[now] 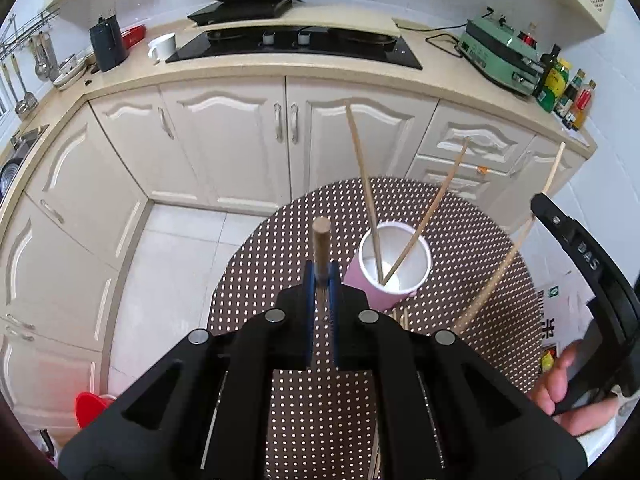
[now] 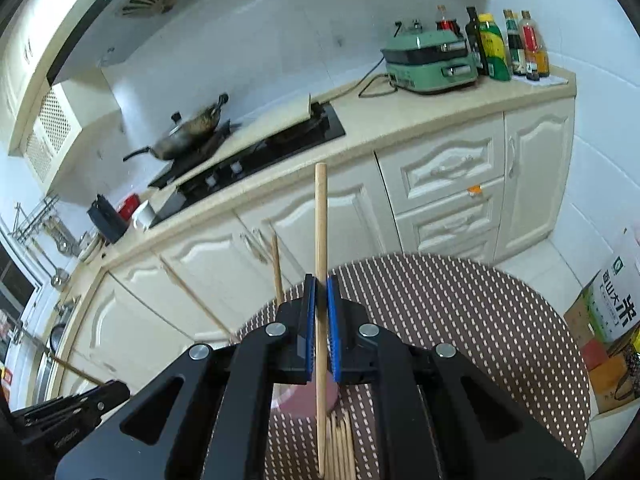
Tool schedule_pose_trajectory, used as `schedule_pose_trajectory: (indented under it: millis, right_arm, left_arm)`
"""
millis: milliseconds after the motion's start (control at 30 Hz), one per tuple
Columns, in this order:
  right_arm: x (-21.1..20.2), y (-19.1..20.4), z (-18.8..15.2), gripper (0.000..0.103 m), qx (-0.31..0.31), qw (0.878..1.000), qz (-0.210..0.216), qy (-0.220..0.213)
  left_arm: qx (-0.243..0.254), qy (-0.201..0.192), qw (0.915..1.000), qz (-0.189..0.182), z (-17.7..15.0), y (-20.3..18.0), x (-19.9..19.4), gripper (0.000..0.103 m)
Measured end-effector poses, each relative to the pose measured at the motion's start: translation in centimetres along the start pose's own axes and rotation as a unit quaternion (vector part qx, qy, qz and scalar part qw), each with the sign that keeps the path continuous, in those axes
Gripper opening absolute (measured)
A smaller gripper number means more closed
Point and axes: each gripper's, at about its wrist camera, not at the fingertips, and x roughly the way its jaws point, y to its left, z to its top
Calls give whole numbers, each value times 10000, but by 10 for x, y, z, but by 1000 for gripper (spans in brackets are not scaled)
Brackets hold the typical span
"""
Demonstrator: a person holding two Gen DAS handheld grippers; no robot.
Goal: Organize utensils
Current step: 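Lower both held chopsticks into the pink cup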
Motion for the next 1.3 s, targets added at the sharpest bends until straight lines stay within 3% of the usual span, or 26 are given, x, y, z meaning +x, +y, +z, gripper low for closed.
schedule_pose_trajectory:
  millis: [500,700,1067,1300]
  right_arm:
    - [0,20,40,5,-179,9993,169,-287]
    - [4,26,37,5,-364,9990,147,-208]
    - [11,34,35,5,-497,9985,200,-78]
    - [25,38,22,5,-553,9981,170,200]
  left_arm:
    - [50,-314,9985,-445,47,5,-40,7]
    - [-1,-205,9985,-501,54,2,-41,7]
    - [-8,-392,9972,-638,67,-4,-57,7]
    - [13,-155,9980,-609,66,-11,-30,7]
